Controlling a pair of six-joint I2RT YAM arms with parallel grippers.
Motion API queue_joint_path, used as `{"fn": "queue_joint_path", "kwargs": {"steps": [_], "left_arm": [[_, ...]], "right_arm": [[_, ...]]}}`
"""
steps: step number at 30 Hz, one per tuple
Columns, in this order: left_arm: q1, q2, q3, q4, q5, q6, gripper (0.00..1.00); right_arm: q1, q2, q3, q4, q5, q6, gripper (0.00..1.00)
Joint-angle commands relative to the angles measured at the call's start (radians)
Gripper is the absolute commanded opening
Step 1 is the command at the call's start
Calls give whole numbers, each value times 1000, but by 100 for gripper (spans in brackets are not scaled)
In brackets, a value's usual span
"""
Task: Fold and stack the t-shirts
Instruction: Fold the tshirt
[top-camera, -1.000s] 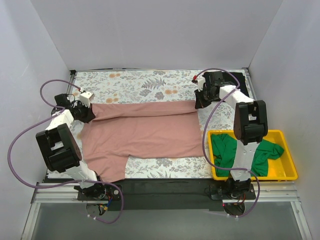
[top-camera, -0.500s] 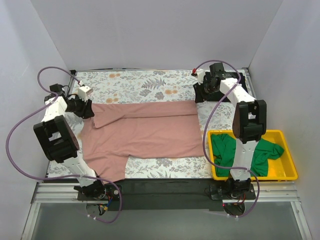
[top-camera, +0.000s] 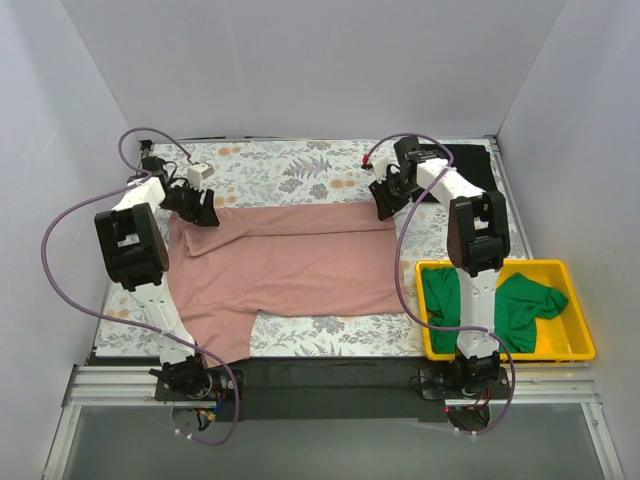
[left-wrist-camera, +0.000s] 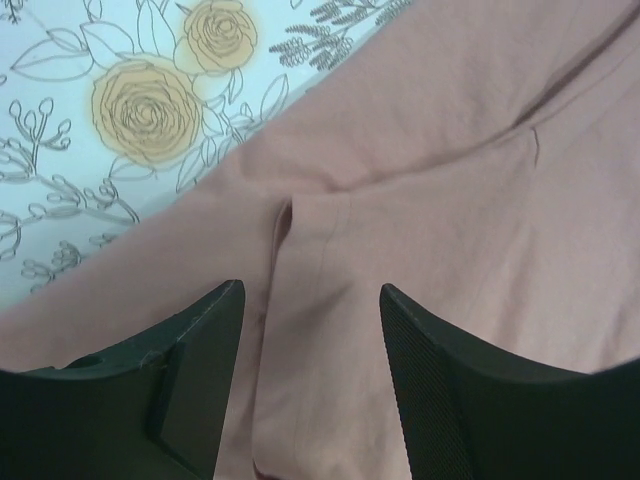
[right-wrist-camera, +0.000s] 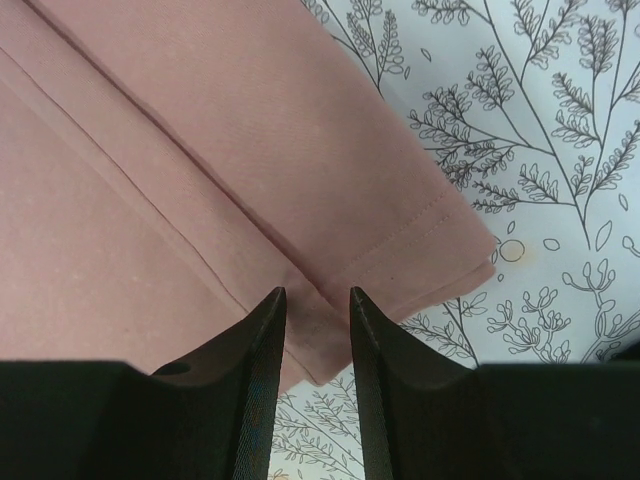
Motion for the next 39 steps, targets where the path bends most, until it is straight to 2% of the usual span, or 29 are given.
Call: {"fn": "queue_joint_path", "kwargs": {"steps": [1,4,7,11,12,15,19,25,31,36,39], "left_arm": [[-25,14,66,23,3,-39,56],[-43,31,75,23,-6,-34,56],[-45,25,66,18,3,-22,50],[-46,-9,49,-17,28,21,23],[-46,-18,43,-28,34,33,13],[-48,-63,9,-77,51,79,7],[-48,-144,-51,-135,83,156,4],[-75,-300,-201,-203,82,213,3],[-114,-371,-357,-227,28,259,8],[-172,-419,-414,-272,66,251,32],[-192,-443,-410,-325,79,259,39]], "right_arm": [[-2,-2,4,-31,21,-34,38],[-1,4,-5,-46,24,-45,36],[-1,3,-10,-57,16,-54,32],[-1,-3,-16,-75,5,-68,29],[-1,-7,-18,-80,2,-72,29],[-1,-17,-30,-87,-7,-85,27],[-1,-31,-50,-100,2,-111,21],[-1,-54,-62,-119,10,-134,21],[-1,-56,-45,-150,-2,-143,30],[1,-49,-11,-170,-16,-138,33],[1,-51,5,-182,-30,-138,35]]}}
